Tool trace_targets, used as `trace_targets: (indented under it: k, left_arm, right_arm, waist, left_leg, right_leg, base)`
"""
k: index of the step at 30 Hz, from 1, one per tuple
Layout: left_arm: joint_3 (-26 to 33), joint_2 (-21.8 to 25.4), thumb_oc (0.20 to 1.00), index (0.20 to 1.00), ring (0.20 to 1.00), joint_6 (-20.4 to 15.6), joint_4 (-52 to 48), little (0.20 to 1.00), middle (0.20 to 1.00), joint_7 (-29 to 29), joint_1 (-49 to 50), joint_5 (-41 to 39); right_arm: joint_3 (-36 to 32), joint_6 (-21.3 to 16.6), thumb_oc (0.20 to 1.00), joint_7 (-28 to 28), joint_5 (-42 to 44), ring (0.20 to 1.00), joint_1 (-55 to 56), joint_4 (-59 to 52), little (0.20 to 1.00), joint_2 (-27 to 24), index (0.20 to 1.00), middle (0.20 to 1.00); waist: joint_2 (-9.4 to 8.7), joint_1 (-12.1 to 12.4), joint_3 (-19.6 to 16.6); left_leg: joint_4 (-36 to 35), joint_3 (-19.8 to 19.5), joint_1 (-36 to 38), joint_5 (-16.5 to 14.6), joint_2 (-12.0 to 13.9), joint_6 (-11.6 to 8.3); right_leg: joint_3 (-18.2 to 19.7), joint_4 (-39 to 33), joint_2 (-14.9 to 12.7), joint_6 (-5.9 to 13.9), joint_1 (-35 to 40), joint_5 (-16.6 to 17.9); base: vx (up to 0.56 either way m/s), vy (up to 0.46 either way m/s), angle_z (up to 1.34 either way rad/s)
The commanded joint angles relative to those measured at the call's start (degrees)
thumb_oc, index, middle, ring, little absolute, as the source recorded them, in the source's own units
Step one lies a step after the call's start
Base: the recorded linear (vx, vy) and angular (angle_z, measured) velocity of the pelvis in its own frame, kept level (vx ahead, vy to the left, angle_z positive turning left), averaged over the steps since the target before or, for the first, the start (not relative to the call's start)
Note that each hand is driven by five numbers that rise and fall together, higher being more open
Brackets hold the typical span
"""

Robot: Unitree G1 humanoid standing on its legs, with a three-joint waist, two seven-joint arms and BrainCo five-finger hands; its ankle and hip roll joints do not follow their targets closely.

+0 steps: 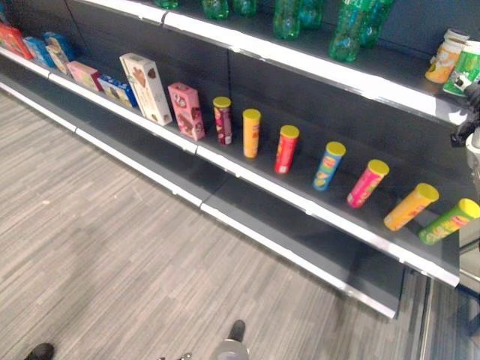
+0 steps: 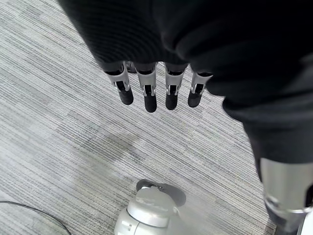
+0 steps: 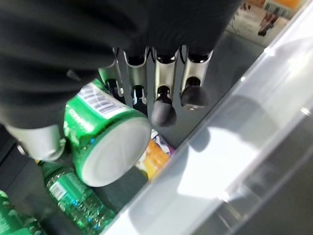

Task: Put the goods on the table back onto the shelves and tidy them up.

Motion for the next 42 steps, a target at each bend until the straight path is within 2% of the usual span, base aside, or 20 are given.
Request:
trace_targets:
  k: [1, 29, 42]
  left_arm:
    - [-3.6, 1.8, 1.000, 1.000, 1.000, -0.8, 2.7, 1.000, 1.000, 1.5, -1.5, -0.8]
    - [-4.3, 2.4, 1.000, 1.000, 1.000, -1.4, 3.5, 1.000, 1.000, 2.0, -2.0, -0.4]
    - [-4.6, 2.5, 1.000, 1.000, 1.000, -1.4, 3.4, 1.000, 1.000, 2.3, -2.0, -0.3]
  right_arm:
    - [4.3, -2.2, 0.200, -2.7, -1.6, 0.200, -6.7, 0.4, 0.200, -1.0, 0.200, 0.200]
    - [7.5, -1.4, 0.200, -4.7, -4.6, 0.200, -10.5, 5.8, 0.200, -6.8, 0.200, 0.200]
    - [8.5, -1.5, 0.200, -5.0, -4.7, 0.200, -11.4, 7.5, 0.200, -6.8, 0.200, 0.200]
  waist:
    - [-0.20, 0.3, -1.1]
    - [0.47, 1.3, -0.4]
    - [0.53, 0.7, -0.3]
  left_leg:
    - [0.5, 6.6, 3.4, -4.5, 4.1, -3.99]
    - [-0.2, 3.8, 1.0, -3.1, 4.2, -5.26]
    - [-0.3, 4.0, 1.4, -3.4, 4.3, -5.10]
  right_leg:
    - [0.8, 1.0, -0.3, 0.91, 0.3, -4.7]
    - [-3.2, 2.0, 0.3, 0.38, -0.2, -6.2]
    - [-3.2, 2.0, 0.5, 0.22, -0.2, -6.4]
  base:
    - [0.04, -0.025, -0.02]
    - [0.02, -0.024, 0.08]
    - [0.01, -0.004, 0.02]
